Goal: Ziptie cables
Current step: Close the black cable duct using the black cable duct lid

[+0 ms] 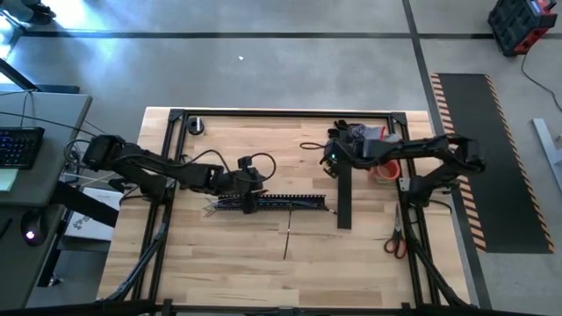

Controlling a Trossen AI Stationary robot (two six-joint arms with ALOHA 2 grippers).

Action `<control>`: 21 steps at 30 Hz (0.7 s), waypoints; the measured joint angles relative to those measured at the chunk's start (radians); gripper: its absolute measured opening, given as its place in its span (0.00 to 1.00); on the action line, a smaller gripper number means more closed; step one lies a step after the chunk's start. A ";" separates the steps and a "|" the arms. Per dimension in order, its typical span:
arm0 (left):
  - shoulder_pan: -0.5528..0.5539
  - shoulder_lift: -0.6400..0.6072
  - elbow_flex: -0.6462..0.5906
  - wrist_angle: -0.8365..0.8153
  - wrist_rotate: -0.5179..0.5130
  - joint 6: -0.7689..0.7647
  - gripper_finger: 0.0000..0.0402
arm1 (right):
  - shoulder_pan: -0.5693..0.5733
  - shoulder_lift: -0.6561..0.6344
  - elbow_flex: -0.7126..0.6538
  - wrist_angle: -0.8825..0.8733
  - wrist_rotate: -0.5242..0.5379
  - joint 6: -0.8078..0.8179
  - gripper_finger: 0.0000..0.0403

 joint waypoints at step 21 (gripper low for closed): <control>-0.013 -0.002 -0.102 0.138 0.011 -0.016 0.43 | 0.101 -0.316 -0.215 -0.022 -0.125 0.234 0.89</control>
